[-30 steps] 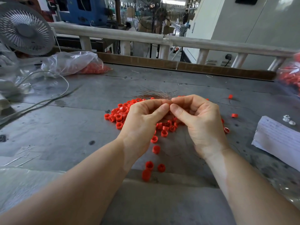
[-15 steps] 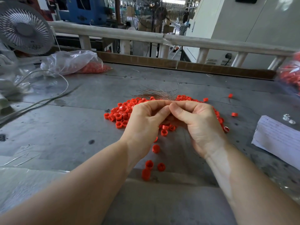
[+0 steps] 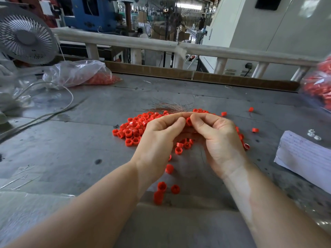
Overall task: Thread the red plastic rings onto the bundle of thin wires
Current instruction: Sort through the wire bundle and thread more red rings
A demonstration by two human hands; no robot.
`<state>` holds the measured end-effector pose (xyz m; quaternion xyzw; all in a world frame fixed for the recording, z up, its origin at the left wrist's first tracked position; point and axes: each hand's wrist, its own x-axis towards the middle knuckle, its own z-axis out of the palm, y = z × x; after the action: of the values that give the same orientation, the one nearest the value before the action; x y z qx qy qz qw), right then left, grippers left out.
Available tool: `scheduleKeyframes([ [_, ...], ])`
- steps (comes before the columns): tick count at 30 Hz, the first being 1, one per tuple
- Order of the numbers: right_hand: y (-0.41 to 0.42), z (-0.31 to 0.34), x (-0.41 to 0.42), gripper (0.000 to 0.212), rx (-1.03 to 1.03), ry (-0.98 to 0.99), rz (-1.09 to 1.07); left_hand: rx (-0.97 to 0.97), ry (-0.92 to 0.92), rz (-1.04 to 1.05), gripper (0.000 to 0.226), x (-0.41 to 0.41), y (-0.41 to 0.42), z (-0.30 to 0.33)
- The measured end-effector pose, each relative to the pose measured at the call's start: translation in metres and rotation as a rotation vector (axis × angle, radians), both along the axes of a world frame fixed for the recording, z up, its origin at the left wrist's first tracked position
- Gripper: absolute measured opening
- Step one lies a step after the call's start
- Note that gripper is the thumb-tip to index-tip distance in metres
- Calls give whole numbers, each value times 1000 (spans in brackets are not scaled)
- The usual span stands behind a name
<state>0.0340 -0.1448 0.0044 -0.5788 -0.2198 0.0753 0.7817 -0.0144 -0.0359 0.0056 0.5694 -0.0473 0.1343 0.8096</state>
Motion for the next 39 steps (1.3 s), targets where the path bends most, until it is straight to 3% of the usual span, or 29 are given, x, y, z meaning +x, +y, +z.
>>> scheduleKeyframes([
  [3,0,0,1,19,4,-26,-9,-142,36,-102,33,1,3,2],
  [10,0,-2,1,13,-87,-138,-147,-209,77,-140,29,3,5,3],
  [16,-1,1,-1,16,-342,-490,-400,-186,127,-67,21,3,6,1],
  [26,-3,4,-6,16,-477,-740,-387,-270,182,5,14,5,11,-2],
  [30,-3,5,-5,15,-448,-731,-414,-252,196,-9,16,3,10,2],
  [34,-4,5,-3,18,-408,-625,-414,-289,205,-43,31,2,10,4],
  [39,-4,5,-2,19,-372,-562,-404,-331,198,-61,29,2,10,6],
])
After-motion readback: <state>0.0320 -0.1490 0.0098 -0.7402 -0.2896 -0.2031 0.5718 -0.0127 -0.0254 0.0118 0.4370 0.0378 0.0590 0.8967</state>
